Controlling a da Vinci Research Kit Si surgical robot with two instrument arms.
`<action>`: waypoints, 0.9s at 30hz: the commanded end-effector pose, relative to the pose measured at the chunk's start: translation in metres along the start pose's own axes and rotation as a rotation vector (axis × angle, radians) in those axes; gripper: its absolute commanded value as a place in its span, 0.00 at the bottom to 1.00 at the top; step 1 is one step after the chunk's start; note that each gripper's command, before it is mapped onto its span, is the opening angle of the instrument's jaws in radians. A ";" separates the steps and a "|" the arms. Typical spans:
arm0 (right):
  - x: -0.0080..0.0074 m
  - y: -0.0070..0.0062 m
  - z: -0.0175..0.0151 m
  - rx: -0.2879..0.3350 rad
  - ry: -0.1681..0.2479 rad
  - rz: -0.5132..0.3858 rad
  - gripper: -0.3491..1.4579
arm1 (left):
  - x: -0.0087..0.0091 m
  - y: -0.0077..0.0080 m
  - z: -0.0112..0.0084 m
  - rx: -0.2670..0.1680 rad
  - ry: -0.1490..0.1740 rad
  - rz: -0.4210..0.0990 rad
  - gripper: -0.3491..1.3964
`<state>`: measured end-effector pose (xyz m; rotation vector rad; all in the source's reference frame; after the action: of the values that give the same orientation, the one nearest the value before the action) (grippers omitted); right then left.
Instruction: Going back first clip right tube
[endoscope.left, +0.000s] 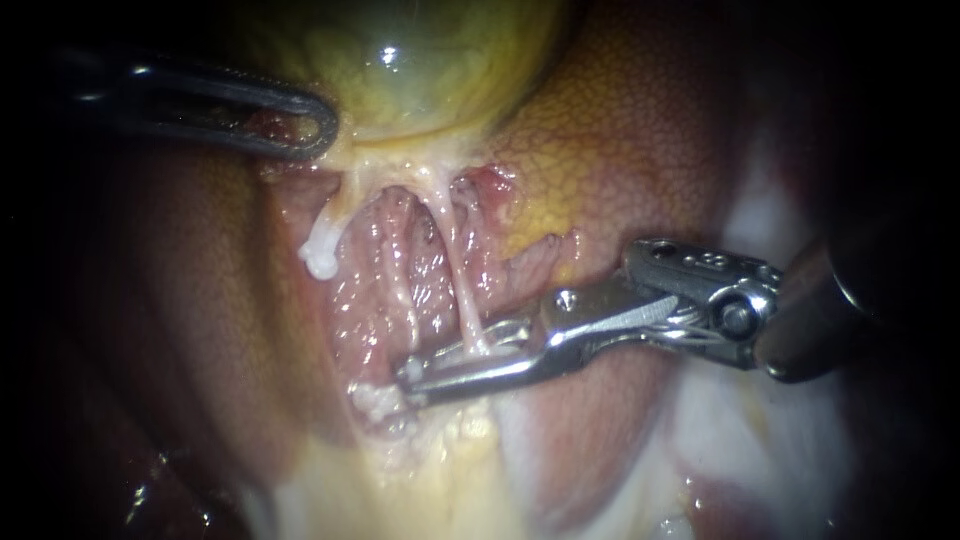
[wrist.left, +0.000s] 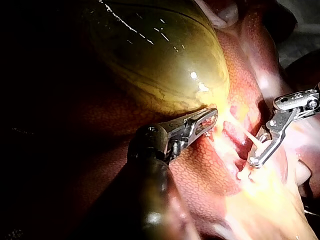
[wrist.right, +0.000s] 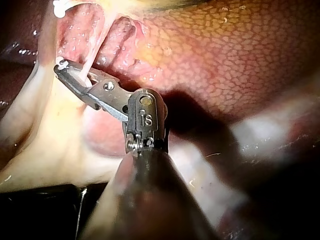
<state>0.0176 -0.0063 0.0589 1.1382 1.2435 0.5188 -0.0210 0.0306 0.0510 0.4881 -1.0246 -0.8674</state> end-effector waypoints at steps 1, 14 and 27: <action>0.0000 0.0000 0.0000 0.000 0.000 0.000 0.00 | 0.0001 0.0000 0.0001 0.000 0.000 0.000 0.00; 0.0001 -0.0001 0.0010 -0.006 0.003 0.000 0.42 | 0.0002 0.0001 -0.0001 0.000 0.000 -0.005 0.00; -0.0004 -0.0004 0.0006 -0.219 0.084 -0.244 0.47 | 0.0003 0.0002 -0.0002 0.001 0.000 -0.011 0.00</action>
<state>0.0176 -0.0070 0.0587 0.7426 1.3462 0.5006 -0.0207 0.0304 0.0512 0.4943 -1.0224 -0.8778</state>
